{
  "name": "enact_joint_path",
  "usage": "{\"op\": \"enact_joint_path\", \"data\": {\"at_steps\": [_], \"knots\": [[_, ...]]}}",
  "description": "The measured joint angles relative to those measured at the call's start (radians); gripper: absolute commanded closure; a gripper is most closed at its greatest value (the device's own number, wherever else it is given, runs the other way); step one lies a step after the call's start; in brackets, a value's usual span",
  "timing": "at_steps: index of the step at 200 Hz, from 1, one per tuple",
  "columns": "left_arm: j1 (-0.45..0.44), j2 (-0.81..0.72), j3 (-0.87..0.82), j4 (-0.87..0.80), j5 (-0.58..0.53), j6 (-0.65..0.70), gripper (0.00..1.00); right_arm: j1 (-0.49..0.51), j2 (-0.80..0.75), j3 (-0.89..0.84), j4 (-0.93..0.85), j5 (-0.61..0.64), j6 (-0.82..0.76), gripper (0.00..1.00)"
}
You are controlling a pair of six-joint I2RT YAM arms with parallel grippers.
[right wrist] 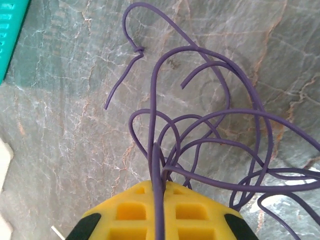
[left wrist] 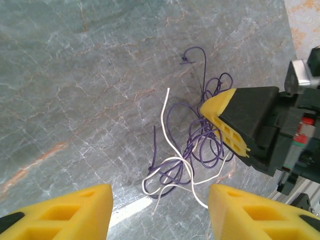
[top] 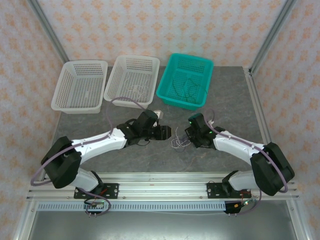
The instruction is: Untangle the cables
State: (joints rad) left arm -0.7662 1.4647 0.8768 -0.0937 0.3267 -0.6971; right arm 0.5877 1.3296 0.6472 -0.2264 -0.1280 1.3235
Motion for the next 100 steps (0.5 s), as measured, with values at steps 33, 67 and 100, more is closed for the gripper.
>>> {"op": "enact_joint_path", "data": {"at_steps": [33,67,100], "knots": [[0.000,0.058,0.000,0.040,0.005,-0.040,0.45,0.011,0.008,-0.002,0.085,-0.027,-0.001,1.00],[0.000,0.137,0.043,0.081,0.005,-0.064,0.55,0.024,0.018,-0.002,0.163,-0.076,-0.019,1.00],[0.000,0.177,0.065,0.102,-0.027,-0.084,0.80,0.035,0.018,-0.003,0.179,-0.090,-0.039,1.00]]}}
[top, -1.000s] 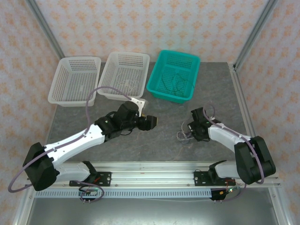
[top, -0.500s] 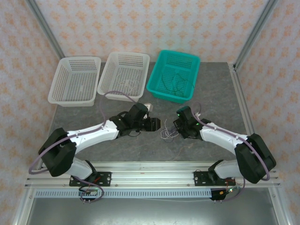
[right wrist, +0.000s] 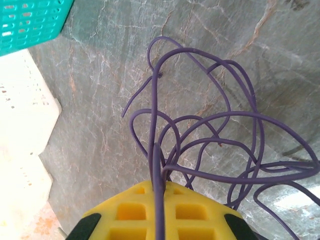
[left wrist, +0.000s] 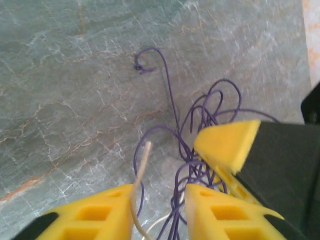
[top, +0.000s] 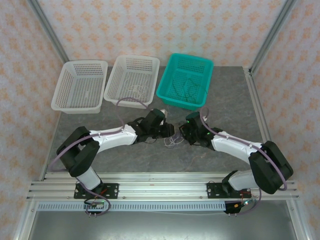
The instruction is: Untangle the cables
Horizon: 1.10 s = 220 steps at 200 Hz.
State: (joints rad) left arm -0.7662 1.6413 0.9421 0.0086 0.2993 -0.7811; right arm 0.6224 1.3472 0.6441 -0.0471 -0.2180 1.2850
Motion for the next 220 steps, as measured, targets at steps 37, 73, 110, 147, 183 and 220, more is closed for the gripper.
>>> {"op": "enact_joint_path", "data": {"at_steps": [37,73,110,147,183,220], "knots": [[0.000,0.000,0.008,0.000,-0.049,-0.003,1.00,0.002,-0.021,-0.015,0.009,0.001,-0.014,1.00],[0.018,-0.019,0.003,-0.015,-0.072,0.005,1.00,0.002,-0.066,-0.023,-0.037,0.058,-0.031,1.00],[0.089,-0.144,-0.026,-0.064,-0.100,0.036,1.00,-0.047,-0.153,-0.040,-0.136,0.146,-0.061,1.00],[0.164,-0.264,-0.058,-0.121,-0.130,0.076,1.00,-0.186,-0.270,-0.102,-0.217,0.185,-0.093,0.95],[0.242,-0.376,-0.097,-0.217,-0.164,0.122,1.00,-0.295,-0.362,-0.129,-0.315,0.214,-0.129,0.93],[0.320,-0.478,-0.102,-0.298,-0.193,0.163,1.00,-0.365,-0.385,-0.132,-0.394,0.233,-0.138,0.93]]}}
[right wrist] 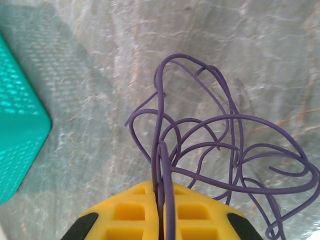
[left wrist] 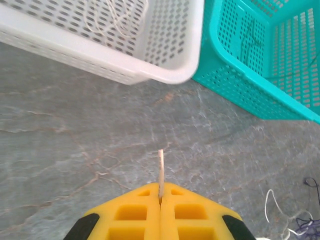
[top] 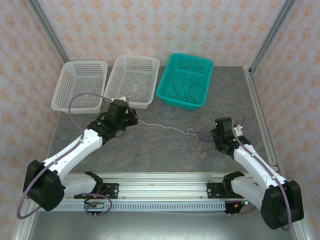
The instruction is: Untangle the cables
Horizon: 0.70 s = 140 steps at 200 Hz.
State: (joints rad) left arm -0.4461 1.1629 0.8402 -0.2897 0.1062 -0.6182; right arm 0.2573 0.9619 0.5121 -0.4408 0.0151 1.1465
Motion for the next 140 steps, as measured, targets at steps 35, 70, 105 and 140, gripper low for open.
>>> {"op": "enact_joint_path", "data": {"at_steps": [35,70,105,140], "knots": [[0.062,-0.082,-0.008,-0.068,-0.033,0.037,1.00,-0.036,0.000,0.000,-0.060,0.020,0.000,0.94],[0.159,-0.156,-0.013,-0.135,-0.048,0.079,1.00,-0.130,0.000,0.000,-0.119,0.021,0.000,0.95],[0.206,-0.218,-0.012,-0.167,-0.040,0.101,1.00,-0.147,0.000,0.000,-0.137,0.010,-0.004,0.96],[0.212,-0.243,0.020,-0.214,-0.044,0.134,1.00,-0.155,0.000,0.002,-0.145,-0.006,-0.008,0.97]]}}
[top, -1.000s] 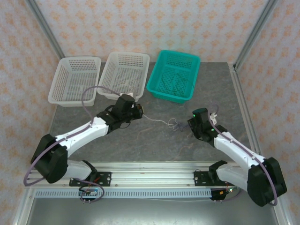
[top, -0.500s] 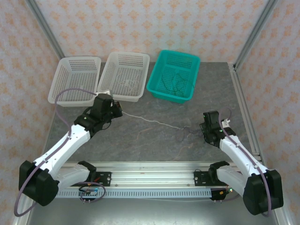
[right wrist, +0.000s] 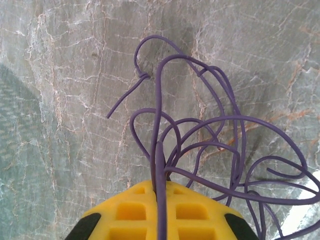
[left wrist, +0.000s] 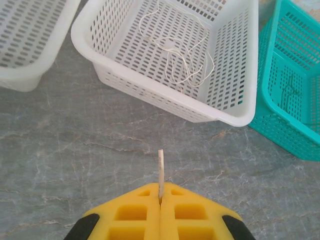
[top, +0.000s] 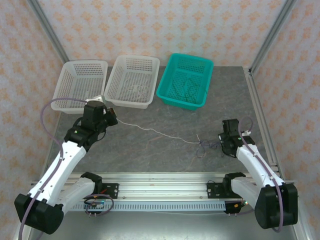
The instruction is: Untangle the cables
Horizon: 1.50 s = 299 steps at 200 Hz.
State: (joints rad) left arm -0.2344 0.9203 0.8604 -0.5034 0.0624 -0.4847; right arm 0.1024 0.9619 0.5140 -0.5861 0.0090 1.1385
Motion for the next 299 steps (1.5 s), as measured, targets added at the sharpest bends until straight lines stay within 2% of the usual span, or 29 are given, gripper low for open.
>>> {"op": "enact_joint_path", "data": {"at_steps": [17,46,63,79,106,125,172,235,299], "knots": [[0.031,-0.018,0.042,-0.035,-0.031,0.029,1.00,-0.021,0.000,0.008,-0.025,0.008,-0.004,0.99],[0.153,-0.068,0.092,-0.068,-0.057,0.057,1.00,-0.083,-0.015,0.002,-0.025,-0.009,-0.005,1.00],[0.192,-0.090,0.092,-0.075,-0.051,0.059,1.00,-0.100,-0.017,-0.023,-0.002,-0.037,-0.002,1.00],[0.198,-0.102,0.080,-0.062,-0.008,0.055,1.00,-0.103,-0.017,-0.061,0.048,-0.101,-0.004,1.00],[0.198,-0.113,0.030,-0.003,0.129,0.034,1.00,-0.102,-0.014,-0.114,0.190,-0.261,-0.035,1.00],[0.198,-0.113,0.024,0.025,0.195,0.025,1.00,-0.069,0.000,-0.107,0.258,-0.352,-0.080,1.00],[0.198,-0.096,0.141,0.044,0.220,0.034,1.00,0.043,0.052,-0.031,0.339,-0.463,-0.173,1.00],[0.198,0.033,0.401,0.167,0.198,0.013,1.00,0.054,0.081,-0.014,0.360,-0.490,-0.193,1.00],[0.198,0.365,0.779,0.258,0.191,0.004,1.00,0.054,0.075,-0.014,0.360,-0.496,-0.198,1.00]]}}
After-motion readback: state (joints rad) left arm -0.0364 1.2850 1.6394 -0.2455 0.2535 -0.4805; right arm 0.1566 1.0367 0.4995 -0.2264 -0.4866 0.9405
